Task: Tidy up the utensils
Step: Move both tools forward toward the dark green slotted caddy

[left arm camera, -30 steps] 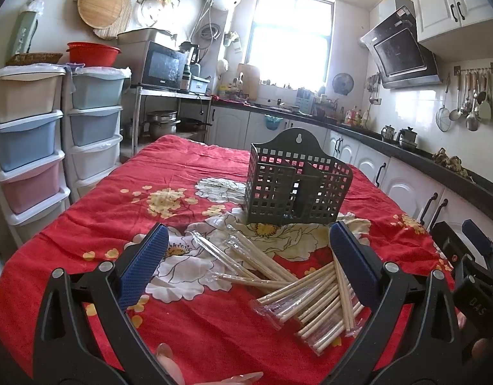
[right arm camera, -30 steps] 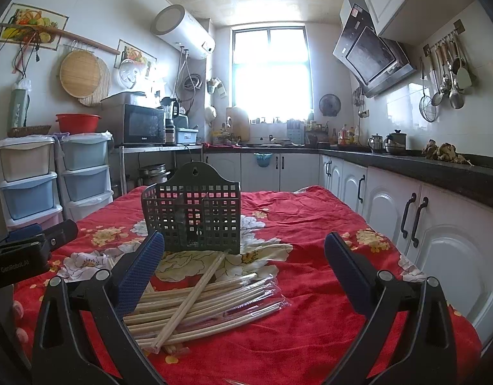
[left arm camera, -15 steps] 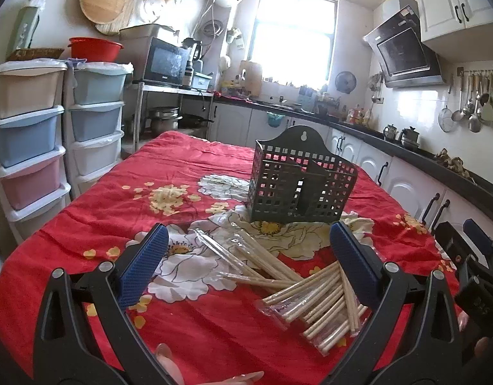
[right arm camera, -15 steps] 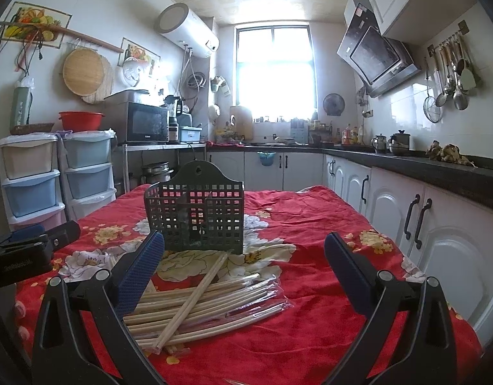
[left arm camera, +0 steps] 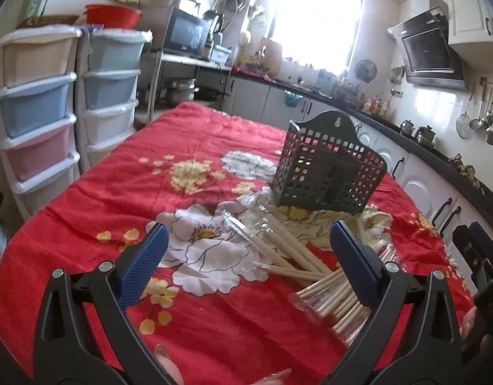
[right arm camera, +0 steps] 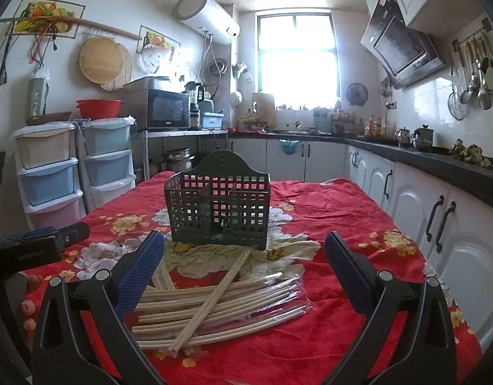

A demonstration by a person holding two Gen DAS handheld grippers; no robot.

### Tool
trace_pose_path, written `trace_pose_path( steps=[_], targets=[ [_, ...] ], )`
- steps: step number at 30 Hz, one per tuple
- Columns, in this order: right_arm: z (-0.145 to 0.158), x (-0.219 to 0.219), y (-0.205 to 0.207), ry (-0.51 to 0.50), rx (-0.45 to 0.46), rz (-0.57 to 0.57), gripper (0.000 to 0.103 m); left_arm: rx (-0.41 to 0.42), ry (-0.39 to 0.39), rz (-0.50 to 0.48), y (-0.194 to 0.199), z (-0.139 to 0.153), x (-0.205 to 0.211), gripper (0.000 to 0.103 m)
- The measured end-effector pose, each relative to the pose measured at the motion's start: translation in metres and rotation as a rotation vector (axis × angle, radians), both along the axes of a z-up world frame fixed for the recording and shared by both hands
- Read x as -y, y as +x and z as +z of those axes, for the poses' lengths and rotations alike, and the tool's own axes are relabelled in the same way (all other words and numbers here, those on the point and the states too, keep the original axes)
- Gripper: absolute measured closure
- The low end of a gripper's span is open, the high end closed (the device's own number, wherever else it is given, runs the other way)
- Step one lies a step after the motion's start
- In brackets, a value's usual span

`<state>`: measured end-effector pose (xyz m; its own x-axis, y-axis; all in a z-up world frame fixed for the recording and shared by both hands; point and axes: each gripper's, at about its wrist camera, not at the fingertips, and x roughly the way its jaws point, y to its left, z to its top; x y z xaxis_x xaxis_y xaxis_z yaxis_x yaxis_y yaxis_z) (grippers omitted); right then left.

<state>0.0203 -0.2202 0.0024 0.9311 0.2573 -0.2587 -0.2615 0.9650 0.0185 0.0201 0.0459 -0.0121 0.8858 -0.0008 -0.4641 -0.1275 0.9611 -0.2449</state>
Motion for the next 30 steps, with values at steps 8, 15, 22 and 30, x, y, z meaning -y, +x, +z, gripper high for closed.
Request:
trace_pose_path(
  steps=[8, 15, 22, 30],
  targets=[
    [0.005, -0.004, 0.024, -0.031, -0.065, 0.031, 0.006, -0.084, -0.098, -0.071, 0.012, -0.011, -0.01, 0.01],
    [0.004, -0.008, 0.054, -0.058, -0.155, 0.05, 0.006, -0.159, -0.119, -0.082, 0.032, -0.016, -0.013, 0.01],
    [0.0, -0.01, 0.086, -0.061, -0.25, 0.064, 0.006, -0.221, -0.141, -0.108, 0.049, -0.023, -0.011, 0.01],
    [-0.007, -0.014, 0.124, -0.075, -0.362, 0.093, 0.006, -0.308, -0.234, -0.153, 0.063, -0.037, -0.007, 0.018]
  ],
)
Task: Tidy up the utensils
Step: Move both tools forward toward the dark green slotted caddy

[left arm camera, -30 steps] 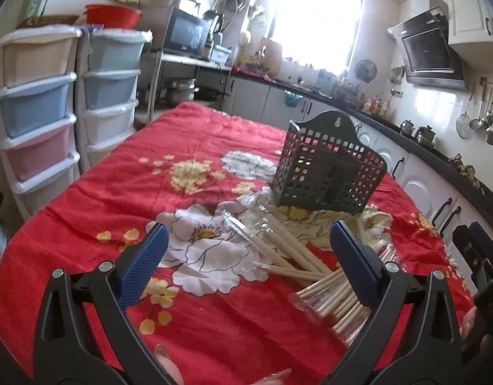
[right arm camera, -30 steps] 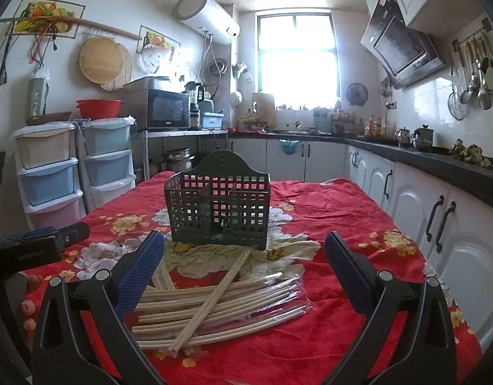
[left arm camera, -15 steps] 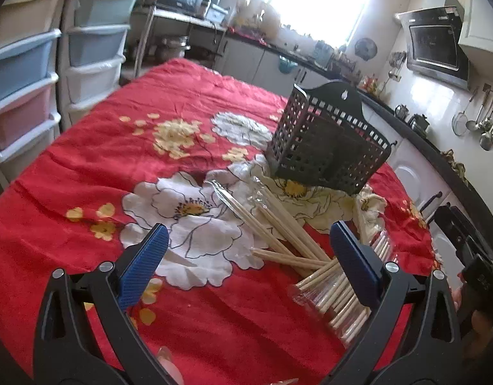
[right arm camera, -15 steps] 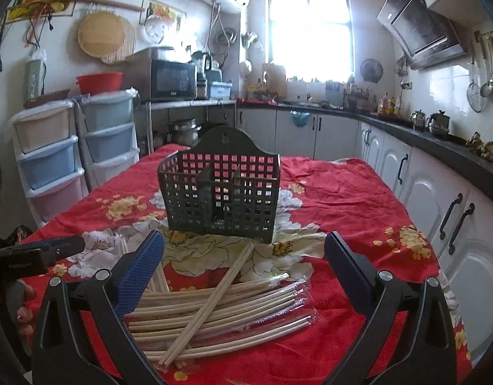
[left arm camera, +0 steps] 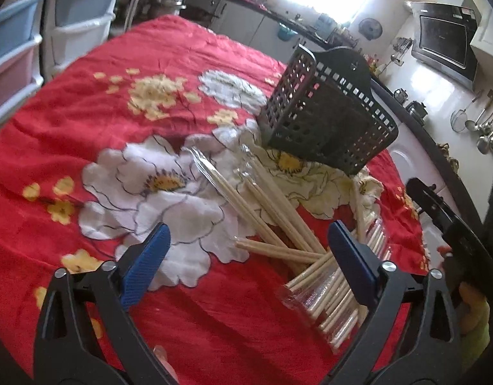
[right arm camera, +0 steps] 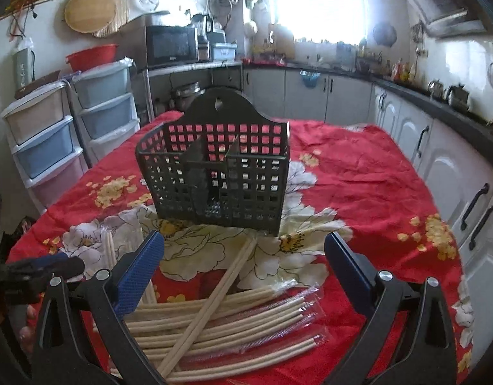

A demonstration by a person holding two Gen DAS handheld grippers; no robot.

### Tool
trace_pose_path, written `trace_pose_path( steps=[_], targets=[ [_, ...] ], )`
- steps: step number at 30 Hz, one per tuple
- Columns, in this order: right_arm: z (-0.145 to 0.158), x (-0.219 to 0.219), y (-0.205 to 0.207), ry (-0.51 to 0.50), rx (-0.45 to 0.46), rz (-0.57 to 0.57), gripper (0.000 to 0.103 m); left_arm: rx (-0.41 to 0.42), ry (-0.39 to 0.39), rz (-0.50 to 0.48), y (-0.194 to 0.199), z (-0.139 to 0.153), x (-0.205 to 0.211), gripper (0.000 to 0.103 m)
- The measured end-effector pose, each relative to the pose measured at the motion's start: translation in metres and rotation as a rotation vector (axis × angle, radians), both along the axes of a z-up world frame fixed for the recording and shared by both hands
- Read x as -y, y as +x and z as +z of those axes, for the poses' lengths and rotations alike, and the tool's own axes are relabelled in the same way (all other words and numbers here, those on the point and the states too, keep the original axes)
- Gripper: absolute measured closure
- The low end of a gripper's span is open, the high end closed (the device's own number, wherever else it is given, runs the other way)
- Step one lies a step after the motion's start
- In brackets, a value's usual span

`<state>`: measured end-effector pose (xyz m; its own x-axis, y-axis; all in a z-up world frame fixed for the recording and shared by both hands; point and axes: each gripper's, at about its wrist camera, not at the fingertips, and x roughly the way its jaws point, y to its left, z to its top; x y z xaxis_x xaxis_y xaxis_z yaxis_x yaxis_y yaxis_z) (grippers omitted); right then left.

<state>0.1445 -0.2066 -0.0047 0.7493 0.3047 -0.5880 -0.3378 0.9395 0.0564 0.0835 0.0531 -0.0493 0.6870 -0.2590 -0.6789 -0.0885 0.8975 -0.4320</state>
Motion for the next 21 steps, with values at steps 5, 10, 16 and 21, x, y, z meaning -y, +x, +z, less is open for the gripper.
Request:
trace_pose_path(
  steps=[5, 10, 16, 21],
  targets=[
    [-0.009, -0.005, 0.019, -0.015, -0.057, 0.005, 0.006, -0.058, -0.076, -0.01, 0.007, -0.012, -0.001, 0.032],
    [-0.024, -0.009, 0.04, 0.0, -0.164, 0.015, 0.019, -0.085, -0.111, 0.008, 0.01, -0.016, -0.003, 0.037],
    [-0.047, -0.011, 0.061, 0.06, -0.33, 0.016, 0.033, -0.114, -0.173, 0.007, 0.011, -0.017, -0.003, 0.053],
    [-0.06, -0.009, 0.073, 0.096, -0.435, -0.001, 0.052, -0.115, -0.185, 0.024, 0.013, -0.02, -0.002, 0.07]
  ],
)
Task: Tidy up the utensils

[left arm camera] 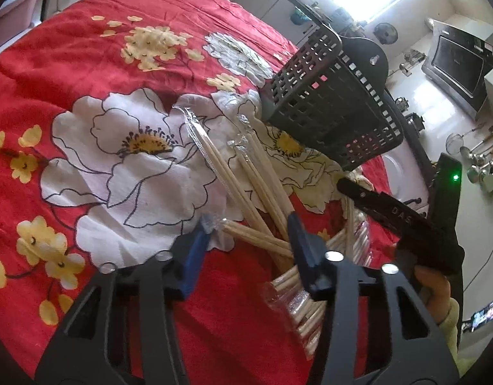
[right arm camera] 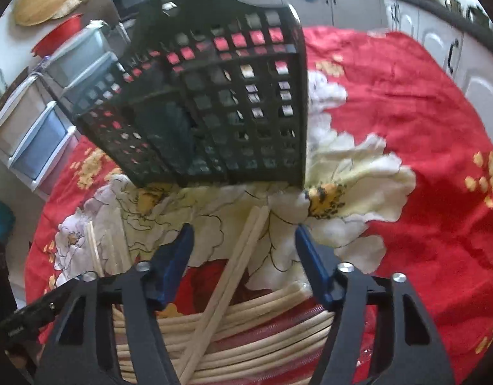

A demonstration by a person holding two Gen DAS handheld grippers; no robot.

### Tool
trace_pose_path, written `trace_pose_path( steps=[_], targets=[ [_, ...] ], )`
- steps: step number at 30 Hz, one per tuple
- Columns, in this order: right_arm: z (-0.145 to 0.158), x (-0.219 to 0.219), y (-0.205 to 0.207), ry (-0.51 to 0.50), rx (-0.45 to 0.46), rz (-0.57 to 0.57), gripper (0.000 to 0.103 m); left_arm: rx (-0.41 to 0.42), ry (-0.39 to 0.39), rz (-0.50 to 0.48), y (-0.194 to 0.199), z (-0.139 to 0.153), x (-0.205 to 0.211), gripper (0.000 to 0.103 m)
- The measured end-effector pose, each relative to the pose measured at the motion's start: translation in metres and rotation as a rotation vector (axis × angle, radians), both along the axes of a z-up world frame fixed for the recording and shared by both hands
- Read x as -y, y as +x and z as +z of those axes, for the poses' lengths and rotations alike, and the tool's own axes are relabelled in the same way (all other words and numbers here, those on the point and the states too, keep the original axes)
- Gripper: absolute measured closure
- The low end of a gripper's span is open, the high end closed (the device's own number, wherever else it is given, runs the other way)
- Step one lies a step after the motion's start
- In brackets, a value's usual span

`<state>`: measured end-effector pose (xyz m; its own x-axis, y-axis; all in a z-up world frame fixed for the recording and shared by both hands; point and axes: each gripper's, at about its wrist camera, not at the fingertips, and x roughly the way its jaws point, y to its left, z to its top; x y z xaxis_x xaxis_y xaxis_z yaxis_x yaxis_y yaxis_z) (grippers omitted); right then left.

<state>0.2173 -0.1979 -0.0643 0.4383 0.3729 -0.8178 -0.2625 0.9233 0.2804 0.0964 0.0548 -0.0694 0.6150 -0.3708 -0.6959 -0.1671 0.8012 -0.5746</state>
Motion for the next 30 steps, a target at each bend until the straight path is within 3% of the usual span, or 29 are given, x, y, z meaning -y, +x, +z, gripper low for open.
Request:
trace_pose_path(
  steps=[4, 7, 12, 19, 30],
  targets=[
    [-0.004, 0.007, 0.006, 0.031, -0.04, -0.025, 0.067, -0.002, -0.002, 0.012, 0.003, -0.004, -0.004, 0.081],
    [-0.002, 0.013, 0.007, 0.064, -0.051, -0.028, 0.085, 0.013, -0.015, 0.016, 0.001, -0.003, -0.007, 0.087],
    [0.011, 0.018, 0.003, 0.107, -0.016, -0.017, 0.092, 0.068, -0.034, 0.005, 0.0, 0.006, -0.013, 0.094],
    [0.042, 0.018, -0.014, 0.153, 0.075, 0.021, 0.093, 0.177, -0.04, -0.014, 0.002, 0.038, -0.017, 0.098],
    [0.086, 0.013, -0.032, 0.189, 0.192, 0.084, 0.096, 0.318, 0.006, -0.023, 0.016, 0.095, -0.021, 0.1]
  ],
)
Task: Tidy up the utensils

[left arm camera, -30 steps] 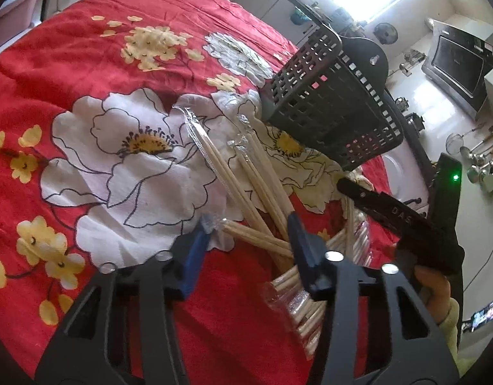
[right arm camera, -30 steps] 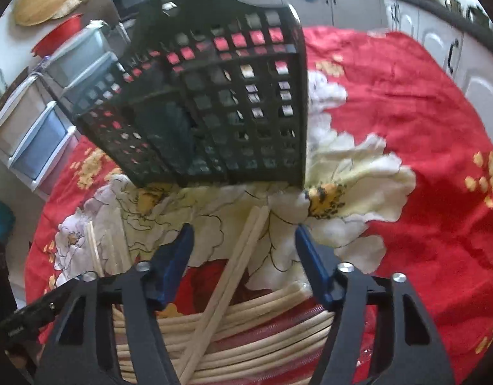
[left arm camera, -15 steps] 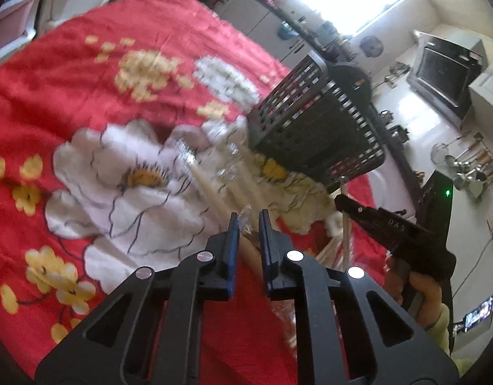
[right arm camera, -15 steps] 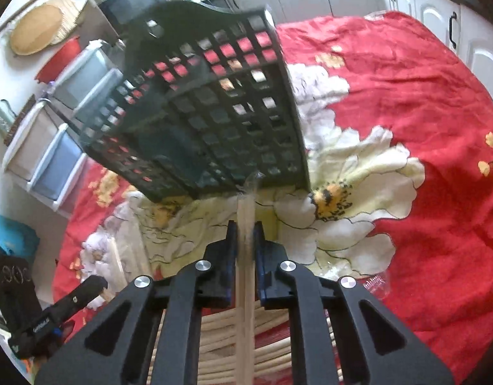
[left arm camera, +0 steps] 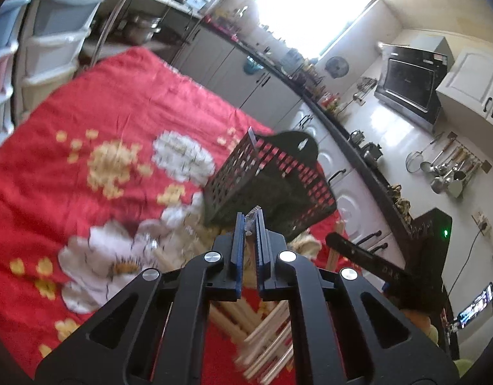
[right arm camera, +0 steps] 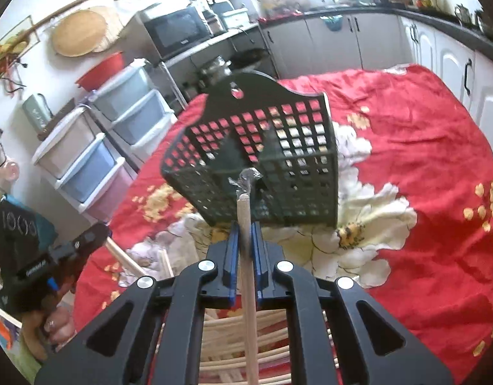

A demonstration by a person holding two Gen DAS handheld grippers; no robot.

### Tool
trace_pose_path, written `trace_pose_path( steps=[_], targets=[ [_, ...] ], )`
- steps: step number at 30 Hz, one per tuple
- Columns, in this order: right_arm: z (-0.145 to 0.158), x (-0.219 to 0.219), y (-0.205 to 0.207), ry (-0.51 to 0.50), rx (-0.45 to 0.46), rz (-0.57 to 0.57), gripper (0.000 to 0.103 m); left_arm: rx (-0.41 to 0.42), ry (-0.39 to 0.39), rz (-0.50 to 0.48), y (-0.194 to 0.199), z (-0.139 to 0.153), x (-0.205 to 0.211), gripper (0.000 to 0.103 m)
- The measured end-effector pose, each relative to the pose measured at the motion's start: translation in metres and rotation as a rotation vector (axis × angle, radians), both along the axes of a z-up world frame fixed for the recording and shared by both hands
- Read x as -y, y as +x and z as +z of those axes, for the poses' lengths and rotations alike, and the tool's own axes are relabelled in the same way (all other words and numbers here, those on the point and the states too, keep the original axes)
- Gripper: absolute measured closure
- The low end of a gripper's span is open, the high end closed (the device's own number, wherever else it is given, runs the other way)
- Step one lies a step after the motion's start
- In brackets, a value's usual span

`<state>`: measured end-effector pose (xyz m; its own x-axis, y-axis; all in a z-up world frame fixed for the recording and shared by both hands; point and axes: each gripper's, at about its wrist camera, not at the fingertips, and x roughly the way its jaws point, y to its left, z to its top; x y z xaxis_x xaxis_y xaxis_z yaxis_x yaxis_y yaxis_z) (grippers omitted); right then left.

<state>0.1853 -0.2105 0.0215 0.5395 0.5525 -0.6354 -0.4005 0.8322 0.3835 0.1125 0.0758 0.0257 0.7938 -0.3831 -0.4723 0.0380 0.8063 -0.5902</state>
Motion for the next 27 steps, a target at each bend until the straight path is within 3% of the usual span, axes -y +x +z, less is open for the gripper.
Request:
trace_pose_path(
  steps=[9, 27],
  targets=[
    [0.033, 0.002, -0.008, 0.027, 0.094, 0.01, 0.097, 0.109, 0.071, -0.022, 0.009, 0.047, 0.007, 0.101],
    [0.095, 0.013, -0.022, 0.044, 0.3, -0.008, 0.097, 0.266, 0.129, -0.076, 0.022, 0.115, 0.032, 0.101]
  ],
)
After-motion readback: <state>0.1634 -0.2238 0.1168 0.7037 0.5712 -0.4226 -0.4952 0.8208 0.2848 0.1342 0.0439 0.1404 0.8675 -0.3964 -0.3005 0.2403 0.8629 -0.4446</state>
